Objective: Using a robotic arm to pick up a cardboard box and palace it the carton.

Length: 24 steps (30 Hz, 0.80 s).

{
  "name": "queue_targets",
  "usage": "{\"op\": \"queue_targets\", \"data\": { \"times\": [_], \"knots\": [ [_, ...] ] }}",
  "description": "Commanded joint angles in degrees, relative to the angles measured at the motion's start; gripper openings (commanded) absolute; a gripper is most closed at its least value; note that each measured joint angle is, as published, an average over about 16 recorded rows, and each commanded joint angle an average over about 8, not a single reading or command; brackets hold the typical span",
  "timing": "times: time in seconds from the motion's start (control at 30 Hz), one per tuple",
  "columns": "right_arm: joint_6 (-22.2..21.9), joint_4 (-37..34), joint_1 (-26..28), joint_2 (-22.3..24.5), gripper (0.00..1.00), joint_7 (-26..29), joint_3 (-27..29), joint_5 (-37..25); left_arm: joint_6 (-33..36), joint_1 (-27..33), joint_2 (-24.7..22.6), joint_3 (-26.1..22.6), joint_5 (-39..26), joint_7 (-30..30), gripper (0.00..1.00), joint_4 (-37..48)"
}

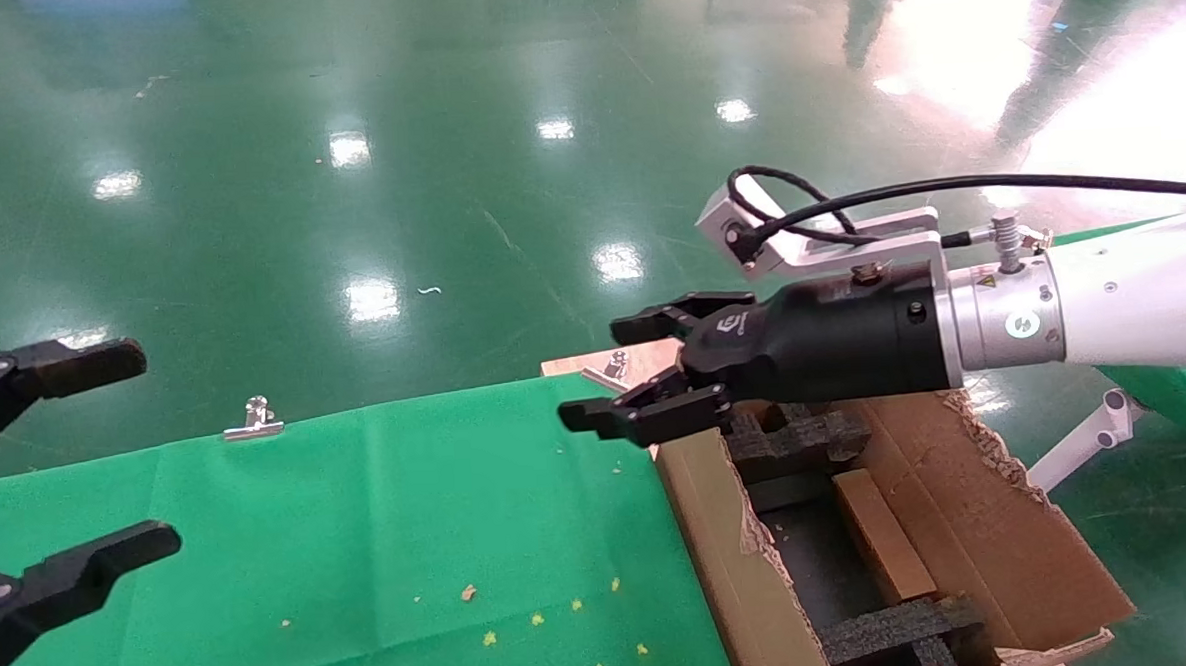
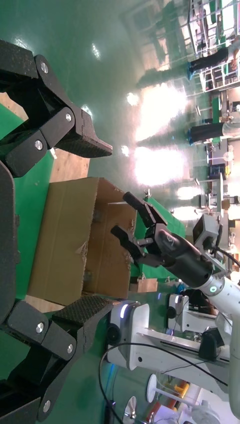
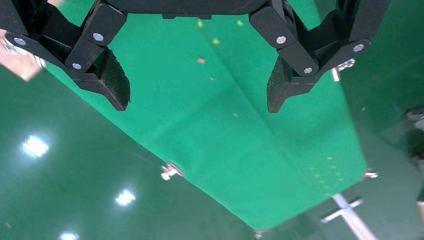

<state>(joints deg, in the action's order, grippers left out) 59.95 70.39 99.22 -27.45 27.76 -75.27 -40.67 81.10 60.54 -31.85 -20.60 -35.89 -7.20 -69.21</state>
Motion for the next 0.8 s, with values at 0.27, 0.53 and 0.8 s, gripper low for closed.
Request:
{"op": "queue_targets", "data": {
  "times": [0.27,0.53,0.8],
  "knots": [
    [6.6,0.8,-9.7,-1.9,1.0,-4.4,15.2,-0.3,0.0,0.0,0.0,0.0,0.0,0.0,1.0,0.0],
    [11.6,1.4,-17.0,-3.4,1.0,-7.7,26.7,-0.5,0.0,0.0,0.0,0.0,0.0,0.0,1.0,0.0],
    [15.6,1.9,-22.8,-4.6,1.0,-10.3,35.8,-0.7,0.0,0.0,0.0,0.0,0.0,0.0,1.0,0.0]
  ]
}}
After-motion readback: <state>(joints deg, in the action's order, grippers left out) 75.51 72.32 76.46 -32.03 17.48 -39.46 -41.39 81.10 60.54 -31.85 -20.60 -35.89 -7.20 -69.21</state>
